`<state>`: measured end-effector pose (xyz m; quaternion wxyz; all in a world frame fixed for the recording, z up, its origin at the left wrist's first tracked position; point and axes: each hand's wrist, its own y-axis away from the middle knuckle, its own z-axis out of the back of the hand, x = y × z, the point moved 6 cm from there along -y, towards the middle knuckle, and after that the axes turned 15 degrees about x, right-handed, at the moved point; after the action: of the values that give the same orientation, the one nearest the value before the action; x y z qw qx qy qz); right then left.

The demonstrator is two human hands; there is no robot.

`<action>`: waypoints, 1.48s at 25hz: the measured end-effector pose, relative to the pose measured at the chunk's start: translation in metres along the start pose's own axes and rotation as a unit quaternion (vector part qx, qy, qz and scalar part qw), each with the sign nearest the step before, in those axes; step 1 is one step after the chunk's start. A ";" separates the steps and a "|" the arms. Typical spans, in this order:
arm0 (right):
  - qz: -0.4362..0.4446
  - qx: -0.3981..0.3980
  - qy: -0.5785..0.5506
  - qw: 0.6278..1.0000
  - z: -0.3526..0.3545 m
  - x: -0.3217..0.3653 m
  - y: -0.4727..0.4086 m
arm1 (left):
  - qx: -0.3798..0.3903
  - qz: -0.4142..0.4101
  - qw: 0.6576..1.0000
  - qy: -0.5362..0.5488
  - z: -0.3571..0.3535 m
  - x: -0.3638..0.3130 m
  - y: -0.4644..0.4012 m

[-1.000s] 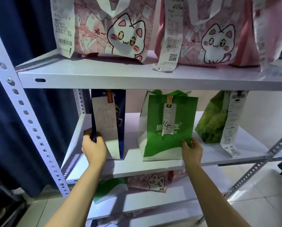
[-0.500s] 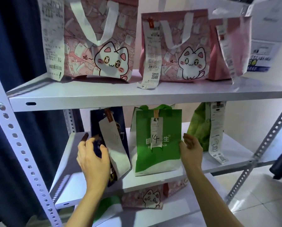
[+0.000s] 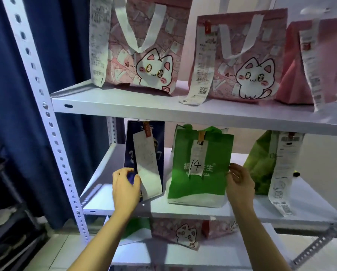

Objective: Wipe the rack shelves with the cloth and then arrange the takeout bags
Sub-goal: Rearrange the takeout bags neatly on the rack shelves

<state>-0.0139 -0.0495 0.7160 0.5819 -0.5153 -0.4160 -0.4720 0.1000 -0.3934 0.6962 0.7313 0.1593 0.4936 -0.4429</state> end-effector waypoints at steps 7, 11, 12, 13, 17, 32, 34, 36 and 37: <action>-0.121 0.064 0.155 0.978 -0.009 -0.056 0.012 | -0.025 0.065 0.997 -0.021 0.025 0.014 -0.012; -0.143 0.063 0.177 0.972 -0.015 -0.068 0.015 | -0.037 0.075 0.996 -0.026 0.036 0.026 -0.020; -0.150 0.059 0.170 0.972 -0.016 -0.069 0.014 | -0.041 0.074 0.996 -0.028 0.039 0.028 -0.024; -0.156 0.056 0.165 0.972 -0.016 -0.070 0.013 | -0.047 0.072 0.996 -0.032 0.041 0.028 -0.027; -0.179 0.039 0.156 0.971 -0.017 -0.072 0.007 | -0.043 0.066 0.996 -0.040 0.044 0.030 -0.040; -0.111 0.049 0.134 0.983 0.000 -0.047 0.010 | -0.050 -0.029 0.998 -0.013 0.043 0.008 0.001; -0.090 0.061 0.112 0.988 0.010 -0.043 0.014 | -0.014 -0.064 0.998 -0.025 0.025 -0.013 0.019; -0.061 0.064 0.097 0.991 0.025 -0.034 0.019 | 0.038 -0.075 0.996 -0.024 0.002 -0.035 0.035; -0.044 0.062 0.084 0.994 0.036 -0.028 0.020 | 0.064 -0.071 0.995 -0.015 -0.012 -0.046 0.043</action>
<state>-0.0005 -0.0101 0.6891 0.6242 -0.4179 -0.4161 -0.5125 0.1219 -0.3391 0.7222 0.6938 0.1632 0.4632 -0.5267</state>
